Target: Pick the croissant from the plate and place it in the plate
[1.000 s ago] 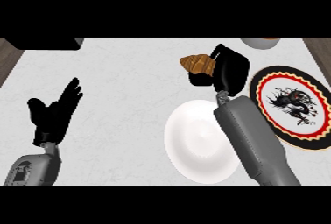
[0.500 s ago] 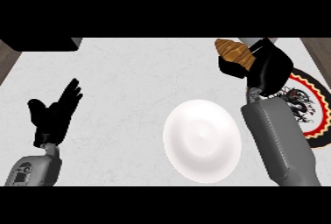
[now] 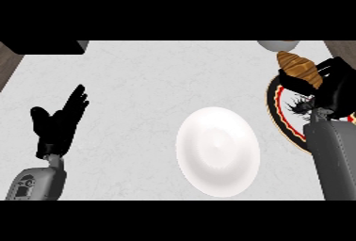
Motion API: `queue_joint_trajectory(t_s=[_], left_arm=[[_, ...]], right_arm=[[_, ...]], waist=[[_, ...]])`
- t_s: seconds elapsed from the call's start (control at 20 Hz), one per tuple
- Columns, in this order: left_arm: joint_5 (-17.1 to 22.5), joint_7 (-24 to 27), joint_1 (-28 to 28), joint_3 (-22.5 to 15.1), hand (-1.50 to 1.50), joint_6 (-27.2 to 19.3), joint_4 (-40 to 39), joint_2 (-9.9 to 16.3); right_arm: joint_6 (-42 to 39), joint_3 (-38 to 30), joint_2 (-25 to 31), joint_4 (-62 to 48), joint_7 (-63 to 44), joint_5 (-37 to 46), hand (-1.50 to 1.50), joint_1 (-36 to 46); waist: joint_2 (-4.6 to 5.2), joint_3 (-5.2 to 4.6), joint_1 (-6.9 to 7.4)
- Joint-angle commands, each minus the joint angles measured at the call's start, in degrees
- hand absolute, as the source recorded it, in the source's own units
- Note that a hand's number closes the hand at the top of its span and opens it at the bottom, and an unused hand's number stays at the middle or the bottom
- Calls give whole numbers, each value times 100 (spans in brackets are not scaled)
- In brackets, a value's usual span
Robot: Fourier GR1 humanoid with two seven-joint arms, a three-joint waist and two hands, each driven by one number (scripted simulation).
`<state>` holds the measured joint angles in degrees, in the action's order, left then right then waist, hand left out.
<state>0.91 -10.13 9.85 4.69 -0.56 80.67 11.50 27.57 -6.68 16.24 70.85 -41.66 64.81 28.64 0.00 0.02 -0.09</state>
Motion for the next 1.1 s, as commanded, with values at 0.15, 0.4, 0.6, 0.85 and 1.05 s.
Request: queue_joint_trajectory(t_s=[0.15, 0.4, 0.6, 0.85, 1.05], left_arm=[[103, -39, -241, 30, 0, 222, 337, 88], [-11, 193, 186, 117, 0, 0, -316, -60], [-55, 256, 292, 140, 0, 28, -518, -65], [-155, 114, -224, -140, 0, -51, 174, -278], [57, 182, -7, 245, 0, 213, -143, 129]], right_arm=[[-576, -385, 471, -552, 689, -770, 150, -425], [-532, -978, 298, -1261, 1697, -2068, -150, -496], [-682, -1140, 654, -2035, 2845, -2455, -150, -121], [-96, -1184, 697, -1129, 3627, -2561, -150, -462], [-26, -1328, 251, -560, 4519, -3439, -150, -289]], waist=[[-3, 0, 29], [25, 4, -1], [25, 2, 38], [-5, 3, 20], [1, 6, 12]])
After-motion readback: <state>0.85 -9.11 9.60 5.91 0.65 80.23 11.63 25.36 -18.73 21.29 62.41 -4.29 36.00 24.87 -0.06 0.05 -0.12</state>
